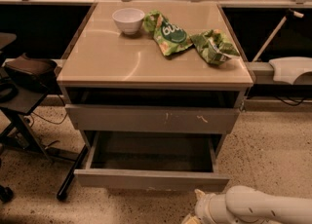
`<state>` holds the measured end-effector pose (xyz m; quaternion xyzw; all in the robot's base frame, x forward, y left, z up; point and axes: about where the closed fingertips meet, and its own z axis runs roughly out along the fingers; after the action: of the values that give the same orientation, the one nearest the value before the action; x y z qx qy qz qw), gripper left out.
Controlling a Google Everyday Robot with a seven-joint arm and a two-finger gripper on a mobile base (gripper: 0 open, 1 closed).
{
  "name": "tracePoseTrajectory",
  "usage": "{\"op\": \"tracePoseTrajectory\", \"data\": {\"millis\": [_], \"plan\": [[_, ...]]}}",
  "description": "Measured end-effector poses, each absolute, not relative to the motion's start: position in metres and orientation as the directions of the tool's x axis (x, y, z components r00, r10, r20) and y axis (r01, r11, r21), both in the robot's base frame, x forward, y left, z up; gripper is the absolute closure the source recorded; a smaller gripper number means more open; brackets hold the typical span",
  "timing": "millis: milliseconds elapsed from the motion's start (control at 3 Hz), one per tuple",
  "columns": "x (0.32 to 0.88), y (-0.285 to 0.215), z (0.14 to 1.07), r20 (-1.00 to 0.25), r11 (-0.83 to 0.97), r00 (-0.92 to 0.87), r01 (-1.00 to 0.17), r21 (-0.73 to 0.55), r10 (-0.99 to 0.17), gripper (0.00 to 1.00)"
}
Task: Close middle drawer
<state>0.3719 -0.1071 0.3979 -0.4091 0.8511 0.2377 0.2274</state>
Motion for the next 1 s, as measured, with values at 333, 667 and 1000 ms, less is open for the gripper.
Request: {"op": "tracePoseTrajectory", "data": {"millis": [333, 667, 1000], "plan": [[0.372, -0.107, 0.398, -0.582, 0.552, -0.562, -0.804, 0.219, -0.588, 0.0], [0.376, -0.107, 0.396, -0.599, 0.548, -0.564, -0.803, 0.235, -0.569, 0.0], [0.411, -0.084, 0.41, -0.633, 0.509, -0.529, -0.828, 0.236, -0.566, 0.0]]}}
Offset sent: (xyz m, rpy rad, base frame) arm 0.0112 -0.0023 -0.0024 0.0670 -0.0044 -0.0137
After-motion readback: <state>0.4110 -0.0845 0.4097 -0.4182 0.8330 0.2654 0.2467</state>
